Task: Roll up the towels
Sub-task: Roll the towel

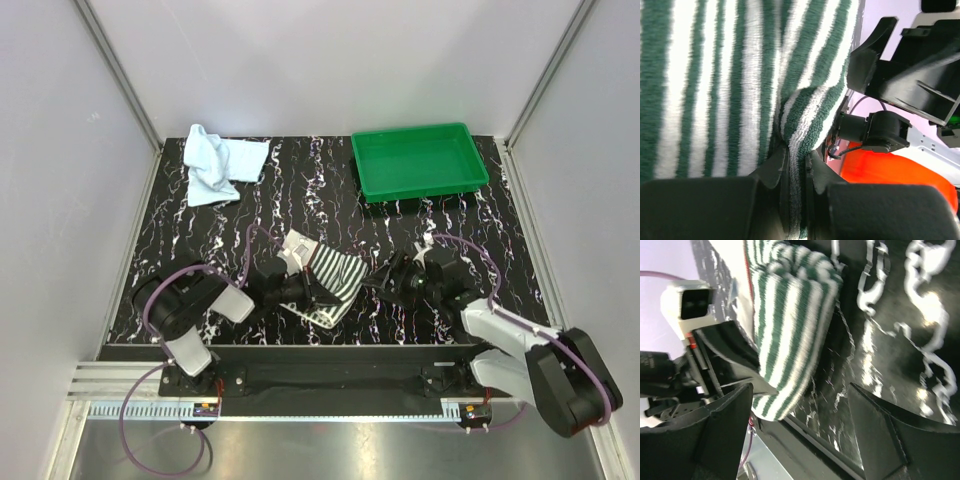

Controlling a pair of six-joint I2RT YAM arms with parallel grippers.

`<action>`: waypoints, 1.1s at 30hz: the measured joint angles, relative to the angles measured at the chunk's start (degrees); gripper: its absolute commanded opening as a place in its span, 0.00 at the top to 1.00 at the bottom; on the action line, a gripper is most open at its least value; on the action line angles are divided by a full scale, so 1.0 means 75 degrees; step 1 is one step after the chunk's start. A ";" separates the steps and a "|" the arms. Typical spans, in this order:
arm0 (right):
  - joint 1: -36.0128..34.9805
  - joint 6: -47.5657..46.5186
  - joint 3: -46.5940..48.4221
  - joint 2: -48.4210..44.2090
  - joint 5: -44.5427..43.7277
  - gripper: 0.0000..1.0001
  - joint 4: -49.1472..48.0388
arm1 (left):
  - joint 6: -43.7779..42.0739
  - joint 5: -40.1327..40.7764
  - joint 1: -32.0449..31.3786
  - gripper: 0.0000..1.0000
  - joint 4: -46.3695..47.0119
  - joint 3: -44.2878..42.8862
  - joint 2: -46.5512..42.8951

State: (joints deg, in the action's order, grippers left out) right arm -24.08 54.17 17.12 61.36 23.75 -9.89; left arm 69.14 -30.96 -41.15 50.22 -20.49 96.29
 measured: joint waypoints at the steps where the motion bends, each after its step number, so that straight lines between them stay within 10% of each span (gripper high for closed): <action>1: -0.0061 0.0020 0.0000 0.0163 0.0000 0.18 -0.0277 | 0.0087 -0.0079 0.0041 1.00 0.0067 0.0000 0.0102; 11: -0.0935 0.0166 0.0178 0.2043 -0.0108 0.26 -0.1731 | 0.0909 -0.0481 0.0248 1.00 0.1081 0.0073 0.0828; 24: -0.1215 0.0522 0.0417 0.3351 -0.0172 0.73 -0.3144 | 0.1393 -0.0417 0.0370 0.99 0.1754 0.0396 0.0941; 27: -0.1253 0.0574 0.0530 0.3445 -0.0175 0.96 -0.3168 | 0.1384 -0.0376 0.0399 0.86 0.1778 0.0431 0.0941; 33: -0.1428 0.0484 0.1250 0.3249 -0.0452 1.00 -0.1577 | 0.1154 -0.0262 0.0420 0.67 0.1504 0.0533 0.0641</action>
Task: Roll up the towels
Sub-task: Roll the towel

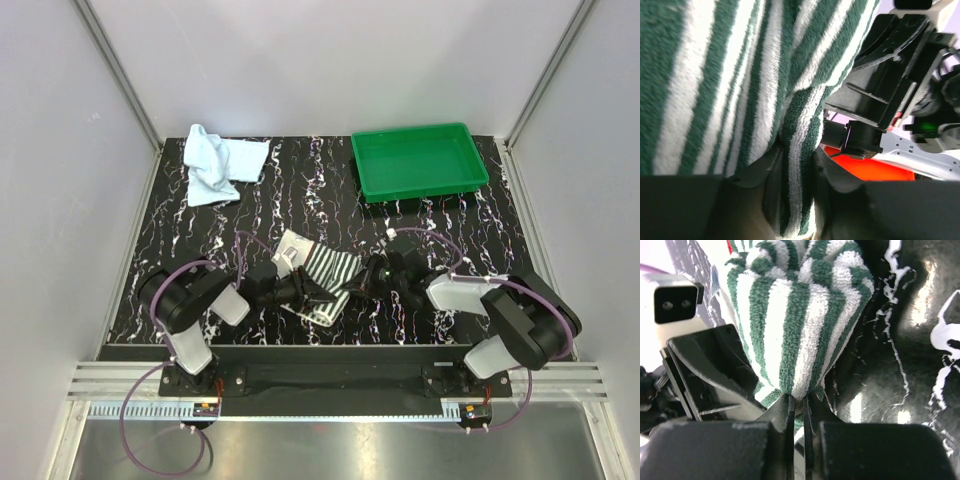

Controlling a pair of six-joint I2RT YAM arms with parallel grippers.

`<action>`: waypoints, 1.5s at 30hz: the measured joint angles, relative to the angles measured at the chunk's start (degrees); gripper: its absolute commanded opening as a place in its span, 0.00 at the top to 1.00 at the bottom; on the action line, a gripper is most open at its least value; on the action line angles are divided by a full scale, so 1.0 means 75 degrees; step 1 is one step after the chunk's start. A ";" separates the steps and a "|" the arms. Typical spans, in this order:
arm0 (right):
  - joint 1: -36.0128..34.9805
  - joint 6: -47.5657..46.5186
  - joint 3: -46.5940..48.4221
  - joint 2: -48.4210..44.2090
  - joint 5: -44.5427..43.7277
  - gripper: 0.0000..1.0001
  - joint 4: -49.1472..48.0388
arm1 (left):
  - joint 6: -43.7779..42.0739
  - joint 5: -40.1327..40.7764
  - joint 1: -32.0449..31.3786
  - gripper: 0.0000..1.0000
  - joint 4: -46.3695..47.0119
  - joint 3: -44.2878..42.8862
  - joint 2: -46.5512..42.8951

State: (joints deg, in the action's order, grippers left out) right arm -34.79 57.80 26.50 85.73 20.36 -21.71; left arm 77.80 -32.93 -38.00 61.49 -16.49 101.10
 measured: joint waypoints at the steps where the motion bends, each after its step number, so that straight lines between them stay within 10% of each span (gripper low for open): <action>1: -0.0050 -0.0079 0.0181 -0.0093 -0.0099 1.00 0.0393 | -0.0067 0.0017 -0.0003 0.66 -0.0114 0.0017 -0.0131; 15: -0.0312 -0.0892 0.2139 -0.0163 -0.1075 1.00 0.4287 | -0.1888 0.0592 -0.0067 0.33 -0.4115 -0.0414 -0.2795; 25: -0.0370 -0.1279 0.3255 0.0181 -0.1457 1.00 0.6102 | -0.4077 0.3060 -0.0516 0.23 -0.8072 -0.1865 -0.4578; 45: -0.0507 -0.1378 0.4392 0.1023 -0.1772 1.00 0.7717 | -0.6869 0.8734 -0.5418 0.13 -0.9792 -0.4578 -0.2334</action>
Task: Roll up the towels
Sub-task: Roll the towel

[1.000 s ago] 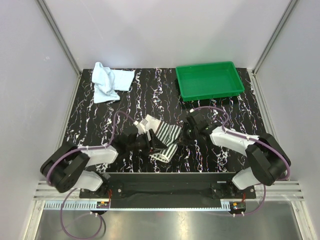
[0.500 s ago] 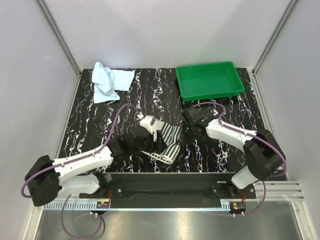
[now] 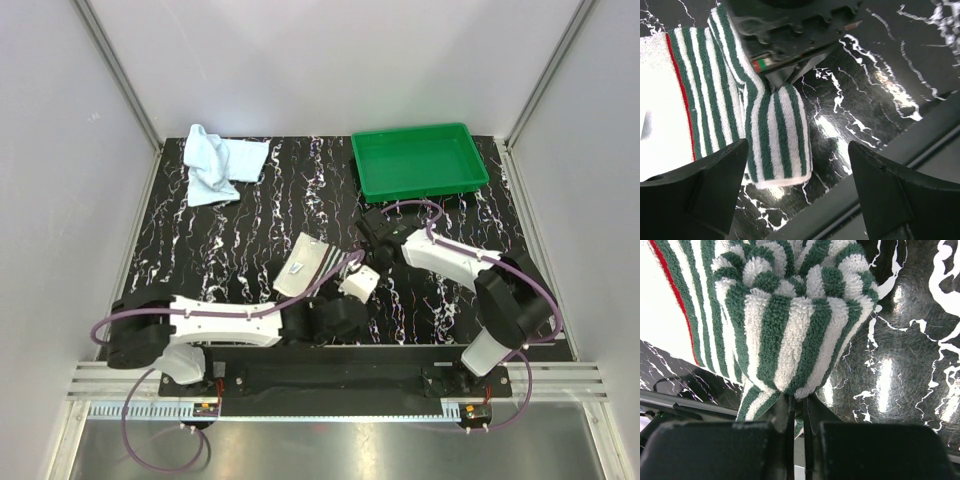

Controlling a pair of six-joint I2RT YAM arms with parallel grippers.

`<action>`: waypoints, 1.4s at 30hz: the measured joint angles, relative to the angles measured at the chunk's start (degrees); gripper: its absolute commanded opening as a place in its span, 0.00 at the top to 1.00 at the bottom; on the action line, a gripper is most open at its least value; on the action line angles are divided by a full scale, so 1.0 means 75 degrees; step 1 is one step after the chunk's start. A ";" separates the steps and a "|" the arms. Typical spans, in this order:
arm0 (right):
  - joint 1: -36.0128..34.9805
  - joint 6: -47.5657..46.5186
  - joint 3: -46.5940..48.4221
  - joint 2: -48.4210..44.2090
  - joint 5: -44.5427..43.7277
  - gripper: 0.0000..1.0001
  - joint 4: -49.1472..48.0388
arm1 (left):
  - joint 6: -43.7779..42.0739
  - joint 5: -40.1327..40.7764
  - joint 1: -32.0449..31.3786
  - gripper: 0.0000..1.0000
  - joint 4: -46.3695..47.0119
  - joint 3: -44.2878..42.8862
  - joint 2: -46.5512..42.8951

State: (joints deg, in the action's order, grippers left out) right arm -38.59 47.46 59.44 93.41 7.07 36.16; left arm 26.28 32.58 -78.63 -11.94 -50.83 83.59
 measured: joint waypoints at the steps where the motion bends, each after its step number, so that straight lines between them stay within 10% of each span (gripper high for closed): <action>1: -0.0003 -0.0006 0.0029 0.0017 0.0000 1.00 0.0029 | -0.0041 0.0076 -0.0038 0.13 0.0003 -0.0038 0.0122; 11: -0.0009 -0.0047 0.0117 0.0032 0.0003 1.00 0.0192 | -0.0108 0.0577 -0.0111 0.22 -0.0015 -0.0172 0.1568; 15: -0.0026 -0.0093 0.0117 0.0032 0.0006 1.00 0.0245 | -0.0076 0.0766 -0.0114 0.70 0.0052 -0.0172 0.1958; 18: -0.0026 -0.0134 0.0117 0.0029 -0.0009 1.00 0.0291 | -0.0038 0.0848 -0.0117 0.86 0.0128 -0.0166 0.1964; 23: -0.0026 -0.0251 0.0117 0.0026 -0.0012 0.93 0.0312 | -0.0058 0.0828 -0.0102 0.92 0.0201 -0.0149 0.1964; 29: 0.0105 -0.0638 0.0452 -0.0009 -0.0286 0.30 0.1023 | -0.0061 0.0463 0.0090 0.94 0.0749 0.0152 0.1766; 42: 0.2699 -0.1419 0.1014 -0.1839 -0.0653 0.25 0.1408 | 0.0420 -0.1306 0.1020 0.95 0.2177 0.1480 0.0641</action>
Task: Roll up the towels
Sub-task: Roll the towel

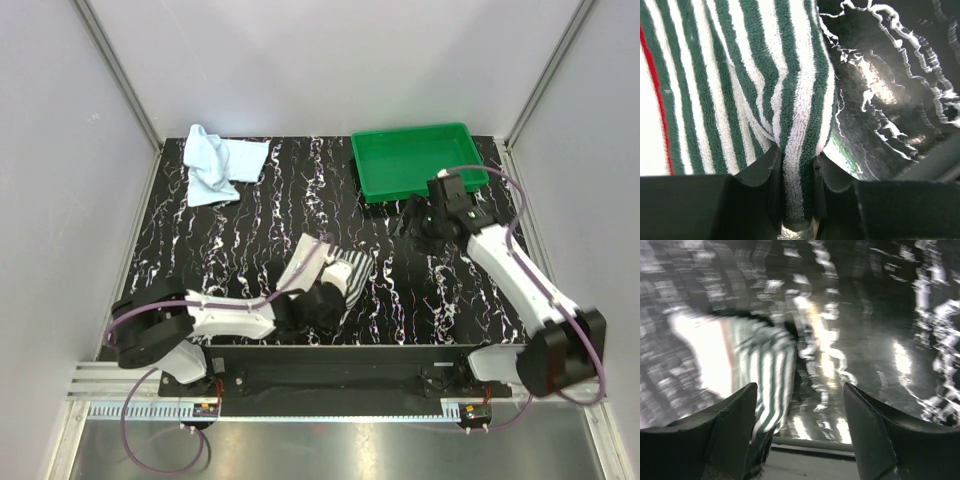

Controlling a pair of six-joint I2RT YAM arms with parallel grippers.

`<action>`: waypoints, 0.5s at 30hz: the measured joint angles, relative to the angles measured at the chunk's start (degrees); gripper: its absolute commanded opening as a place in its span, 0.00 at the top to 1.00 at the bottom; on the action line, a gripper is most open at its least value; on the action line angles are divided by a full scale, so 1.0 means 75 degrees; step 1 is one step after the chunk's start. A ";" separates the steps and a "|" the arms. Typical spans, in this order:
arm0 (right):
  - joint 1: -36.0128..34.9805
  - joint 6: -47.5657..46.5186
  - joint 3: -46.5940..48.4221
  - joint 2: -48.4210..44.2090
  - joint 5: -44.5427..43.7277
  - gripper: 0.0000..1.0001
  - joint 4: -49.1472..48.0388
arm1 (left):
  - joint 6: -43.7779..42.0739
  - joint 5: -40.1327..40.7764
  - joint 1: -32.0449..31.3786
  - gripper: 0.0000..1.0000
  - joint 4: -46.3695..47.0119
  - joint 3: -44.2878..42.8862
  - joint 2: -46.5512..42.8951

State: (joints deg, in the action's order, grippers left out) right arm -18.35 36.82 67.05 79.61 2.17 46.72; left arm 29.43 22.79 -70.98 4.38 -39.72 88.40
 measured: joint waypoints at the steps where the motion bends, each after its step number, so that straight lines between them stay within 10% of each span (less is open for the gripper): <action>1: -0.0015 -0.0003 -0.0233 -0.0423 0.0187 0.24 -0.0321 | 0.0160 -0.0353 0.0242 0.95 0.0242 0.0230 -0.0198; 7: -0.0038 0.0358 -0.2355 -0.2498 0.1711 0.24 -0.2401 | 0.1402 -0.2640 0.1816 0.98 0.2075 0.1600 -0.0866; 15: -0.0067 0.1125 -0.4354 -0.2154 0.3220 0.24 -0.4788 | 0.3156 -0.4800 0.3127 1.00 0.4858 0.2751 -0.0312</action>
State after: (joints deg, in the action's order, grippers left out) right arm -18.85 45.25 34.39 63.46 26.33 10.81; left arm 53.10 -13.21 -47.53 40.82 -19.09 86.06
